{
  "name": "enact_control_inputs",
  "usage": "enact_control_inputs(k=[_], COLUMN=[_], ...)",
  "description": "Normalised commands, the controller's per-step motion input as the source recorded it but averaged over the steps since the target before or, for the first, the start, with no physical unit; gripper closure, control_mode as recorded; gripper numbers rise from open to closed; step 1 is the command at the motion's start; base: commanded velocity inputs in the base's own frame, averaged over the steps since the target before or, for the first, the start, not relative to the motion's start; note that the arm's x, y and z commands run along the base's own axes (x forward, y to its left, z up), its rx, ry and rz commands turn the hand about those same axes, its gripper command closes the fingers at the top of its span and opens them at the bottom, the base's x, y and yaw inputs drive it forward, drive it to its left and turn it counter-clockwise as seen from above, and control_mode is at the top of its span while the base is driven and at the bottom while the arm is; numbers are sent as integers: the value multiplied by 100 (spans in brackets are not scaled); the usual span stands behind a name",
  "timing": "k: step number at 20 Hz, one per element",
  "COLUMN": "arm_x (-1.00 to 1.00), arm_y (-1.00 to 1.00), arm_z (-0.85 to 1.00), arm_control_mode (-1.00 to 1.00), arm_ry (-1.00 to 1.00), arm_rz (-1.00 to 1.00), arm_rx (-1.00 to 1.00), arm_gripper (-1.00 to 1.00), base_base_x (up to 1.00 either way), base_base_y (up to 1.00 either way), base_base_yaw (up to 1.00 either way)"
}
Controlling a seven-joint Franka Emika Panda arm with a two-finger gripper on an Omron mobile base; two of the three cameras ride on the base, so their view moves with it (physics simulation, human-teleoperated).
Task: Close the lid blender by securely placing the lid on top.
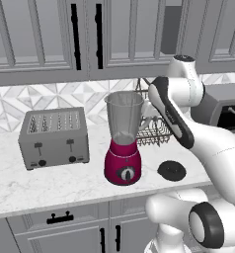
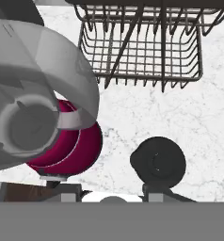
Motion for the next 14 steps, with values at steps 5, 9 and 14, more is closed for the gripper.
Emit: enact_control_inputs(k=[5, 9, 14], arm_x=[-14, -29, -9], arm_y=[-20, -78, -77], arm_z=[-19, -96, -100], arm_control_mode=[-100, -100, -100], arm_ry=[1, 17, 25], arm_rz=[0, 0, -1], arm_rx=[0, 1, 3], arm_gripper=[-100, -100, -100], base_base_x=[0, 0, 0], base_base_y=[0, 0, 0], base_base_yaw=[0, 0, 0])
